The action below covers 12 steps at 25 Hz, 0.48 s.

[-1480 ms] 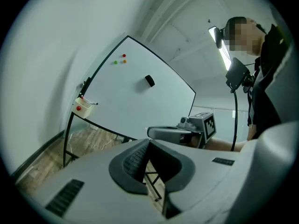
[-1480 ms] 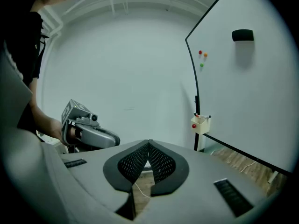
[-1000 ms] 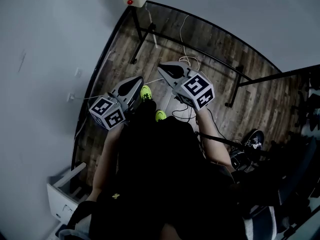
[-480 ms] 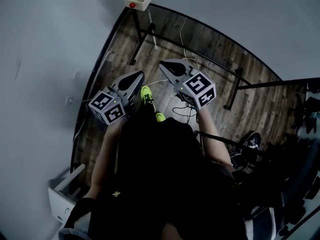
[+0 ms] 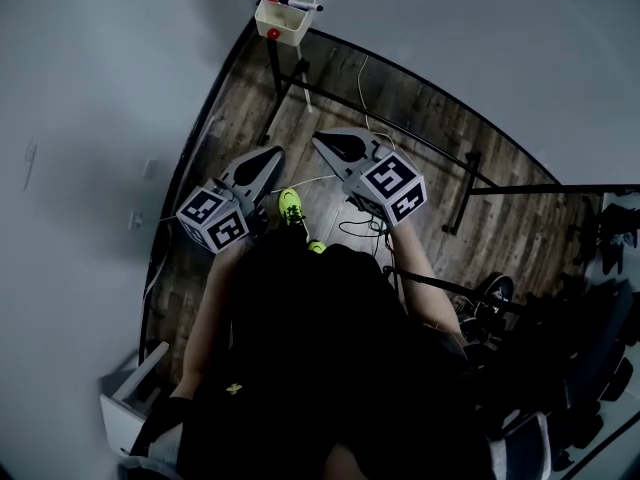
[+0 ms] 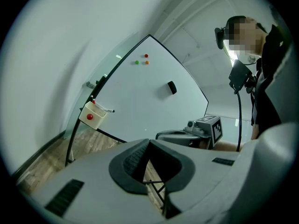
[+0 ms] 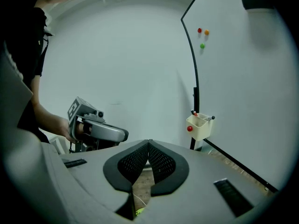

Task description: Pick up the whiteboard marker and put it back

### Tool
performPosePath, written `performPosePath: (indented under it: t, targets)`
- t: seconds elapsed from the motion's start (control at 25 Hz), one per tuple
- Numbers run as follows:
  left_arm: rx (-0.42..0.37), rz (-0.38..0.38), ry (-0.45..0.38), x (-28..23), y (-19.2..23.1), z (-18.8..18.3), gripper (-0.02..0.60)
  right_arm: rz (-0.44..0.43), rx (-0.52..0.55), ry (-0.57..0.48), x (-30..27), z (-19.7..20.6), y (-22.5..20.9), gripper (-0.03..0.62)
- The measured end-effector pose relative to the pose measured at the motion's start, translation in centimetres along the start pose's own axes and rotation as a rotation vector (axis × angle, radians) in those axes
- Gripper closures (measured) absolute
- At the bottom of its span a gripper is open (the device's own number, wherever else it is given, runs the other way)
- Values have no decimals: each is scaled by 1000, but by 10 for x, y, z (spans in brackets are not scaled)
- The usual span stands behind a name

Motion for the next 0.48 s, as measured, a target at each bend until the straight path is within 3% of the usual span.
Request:
performPosePath:
  t: [0.48]
  targets:
    - [9, 51, 27, -26, 54, -30, 568, 34, -30, 6, -57, -21, -37, 599]
Point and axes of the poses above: the fingertips, and each gripper's own axes: x backward along the fingers, y to its left, z out of its underside, the point moved 7 cm from there along x, backward along the fingers, and after that the axes turned 9 degrees about -y, right-handed, at the moved point
